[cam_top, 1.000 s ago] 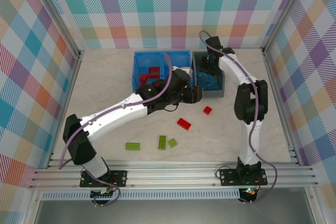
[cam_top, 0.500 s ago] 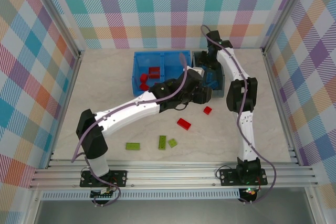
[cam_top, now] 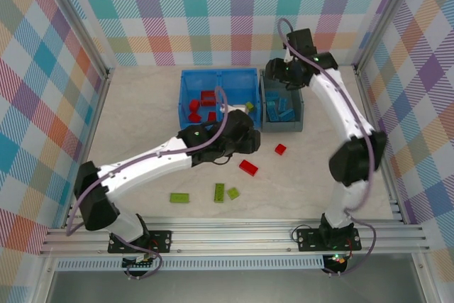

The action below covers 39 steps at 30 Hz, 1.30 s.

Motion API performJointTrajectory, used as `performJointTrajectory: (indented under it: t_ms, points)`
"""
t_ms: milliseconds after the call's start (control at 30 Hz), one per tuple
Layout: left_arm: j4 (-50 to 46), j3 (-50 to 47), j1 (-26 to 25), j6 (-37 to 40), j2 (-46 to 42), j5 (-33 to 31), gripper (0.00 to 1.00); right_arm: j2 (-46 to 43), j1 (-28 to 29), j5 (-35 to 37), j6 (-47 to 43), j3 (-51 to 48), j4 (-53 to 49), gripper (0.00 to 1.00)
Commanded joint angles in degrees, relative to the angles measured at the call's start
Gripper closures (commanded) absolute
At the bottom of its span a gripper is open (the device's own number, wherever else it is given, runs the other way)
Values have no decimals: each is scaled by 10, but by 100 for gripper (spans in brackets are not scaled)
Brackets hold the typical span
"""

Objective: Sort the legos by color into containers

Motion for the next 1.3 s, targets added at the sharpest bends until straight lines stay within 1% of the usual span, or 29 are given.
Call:
performJointTrajectory:
  t_ms: [0,133,233,333,433,533,633,800,933,1067,1167,1200,1267]
  points:
    - [-75,-42,-6,-69,-44,-22,38,-115,36,-2,-14,-116,41,37]
    - [-112,-107,-9,-111,-92,2,38,-261,109,2,-1,-261,37,35]
    - [-118,-148,-19,-127,-118,10,37,-356,158,-17,42,-358,25,35]
    - [-100,-183,-21,-155,-127,22,36,-435,193,-38,95,-441,5,34]
    - [-72,-184,-22,-195,-103,35,35,-504,223,-27,129,-492,-35,33]
    - [-47,-155,-22,-255,-38,47,33,-556,233,-27,142,-512,-62,33]
    - [-37,-107,-23,-320,46,50,32,-583,235,-36,120,-516,-74,31]
    - [-20,-30,-22,-419,162,66,29,-601,236,-53,92,-502,-84,29]
    - [-76,51,-20,-491,245,80,30,-610,236,-40,87,-490,-95,28]
    - [-103,100,-13,-537,307,106,30,-610,236,-39,87,-489,-91,28]
    - [-101,113,-5,-545,334,115,30,-608,237,-39,90,-492,-84,28]
    - [-108,118,-1,-563,342,119,30,-609,236,-39,90,-492,-82,28]
    - [-114,120,3,-567,349,117,33,-609,236,-36,92,-492,-83,28]
